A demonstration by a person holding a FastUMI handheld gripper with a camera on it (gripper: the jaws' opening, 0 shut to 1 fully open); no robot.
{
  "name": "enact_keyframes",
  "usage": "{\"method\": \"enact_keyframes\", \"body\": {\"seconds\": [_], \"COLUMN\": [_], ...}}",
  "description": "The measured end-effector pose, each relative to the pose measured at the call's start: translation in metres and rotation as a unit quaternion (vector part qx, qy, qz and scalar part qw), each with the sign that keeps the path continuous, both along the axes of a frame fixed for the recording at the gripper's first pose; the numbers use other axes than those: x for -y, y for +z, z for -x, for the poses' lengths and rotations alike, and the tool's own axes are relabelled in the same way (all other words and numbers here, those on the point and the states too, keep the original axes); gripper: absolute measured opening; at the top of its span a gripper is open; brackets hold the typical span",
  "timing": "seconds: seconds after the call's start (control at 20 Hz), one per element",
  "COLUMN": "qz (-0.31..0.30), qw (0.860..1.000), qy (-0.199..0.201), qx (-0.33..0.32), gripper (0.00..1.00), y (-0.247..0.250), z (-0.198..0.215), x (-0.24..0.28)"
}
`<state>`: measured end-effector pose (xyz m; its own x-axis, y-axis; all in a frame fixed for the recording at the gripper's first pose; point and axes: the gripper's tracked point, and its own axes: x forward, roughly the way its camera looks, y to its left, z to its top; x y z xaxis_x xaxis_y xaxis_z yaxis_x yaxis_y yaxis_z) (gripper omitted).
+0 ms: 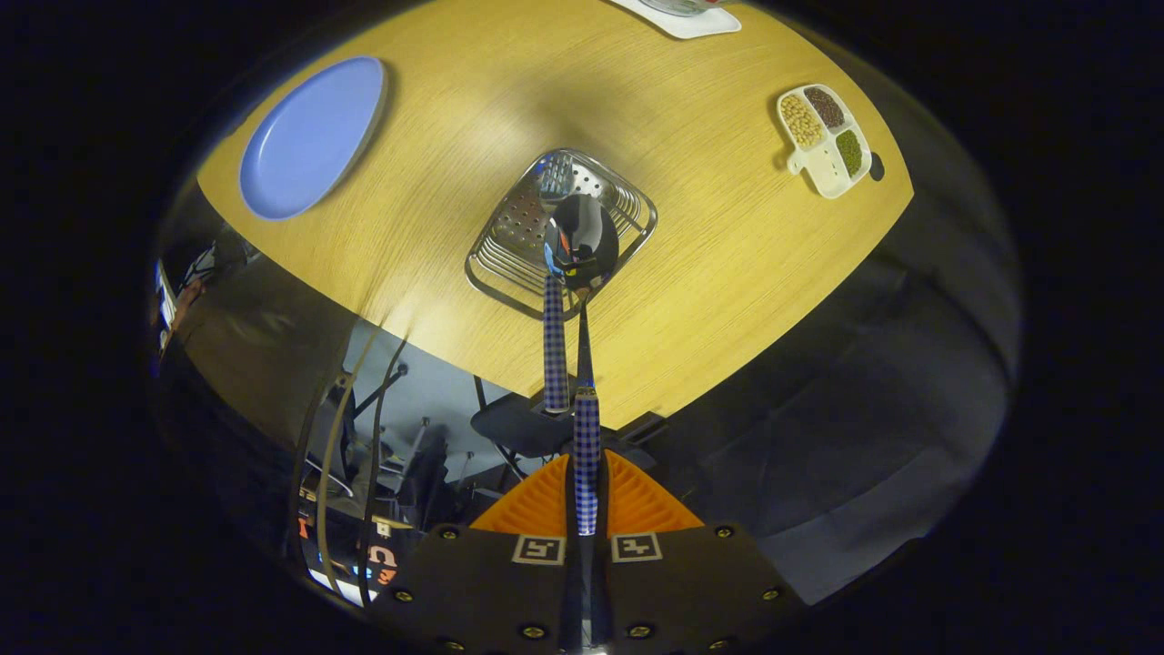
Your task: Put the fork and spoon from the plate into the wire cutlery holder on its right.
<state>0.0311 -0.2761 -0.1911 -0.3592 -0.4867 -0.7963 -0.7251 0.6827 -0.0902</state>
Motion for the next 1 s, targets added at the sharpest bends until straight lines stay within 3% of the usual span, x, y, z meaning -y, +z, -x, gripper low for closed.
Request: {"method": "enact_keyframes", "body": {"seconds": [0.5, 0.7, 1.0], "qz": [0.014, 0.007, 0.004], "qw": [0.999, 0.999, 0.999], "qy": [0.038, 0.01, 0.004], "qx": [-0.033, -0.044, -0.051], "gripper": [0.04, 0.04, 0.08], "y": [-0.03, -0.04, -0.049], "z": [-0.019, -0.018, -0.023], "x": [-0.006, -0.009, -0.013]}}
